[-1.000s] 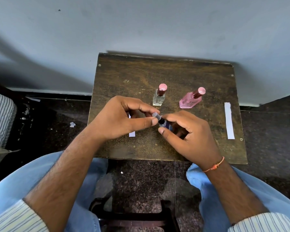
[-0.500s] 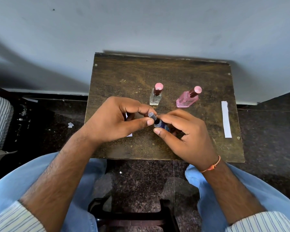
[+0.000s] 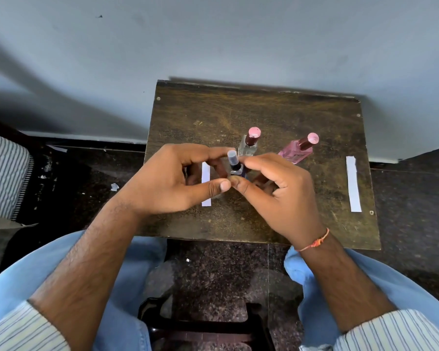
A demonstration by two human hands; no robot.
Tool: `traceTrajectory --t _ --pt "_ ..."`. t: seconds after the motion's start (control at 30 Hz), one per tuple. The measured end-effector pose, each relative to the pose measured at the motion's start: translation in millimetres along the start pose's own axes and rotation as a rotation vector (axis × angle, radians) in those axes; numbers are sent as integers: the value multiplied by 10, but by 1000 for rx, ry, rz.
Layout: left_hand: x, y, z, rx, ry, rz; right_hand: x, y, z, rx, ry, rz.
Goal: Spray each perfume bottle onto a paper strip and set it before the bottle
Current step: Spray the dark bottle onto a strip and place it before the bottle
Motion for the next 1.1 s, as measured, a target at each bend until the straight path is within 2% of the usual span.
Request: traceTrajectory --t 0.2,0.3,0.6,1.1 --pt "88 113 225 -389 250 -12 -94 -88 60 -9 -34 -106" --pt "133 156 300 -455 330 -5 -124 -168 47 -21 -73 -106" --pt "190 117 371 -448 376 15 -214 -470 23 -95 -159 -37" --pt "213 120 398 -400 385 13 -292 -644 4 -42 -211 -16"
Point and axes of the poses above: each hand's wrist, its own x-axis away from the middle knuckle, its own y-axis out of the back of the hand, z = x × y, the point moved 6 cm from there along -x, towards the middle knuckle, and after that the axes turned 10 degrees about -y, right-handed, at the moved point
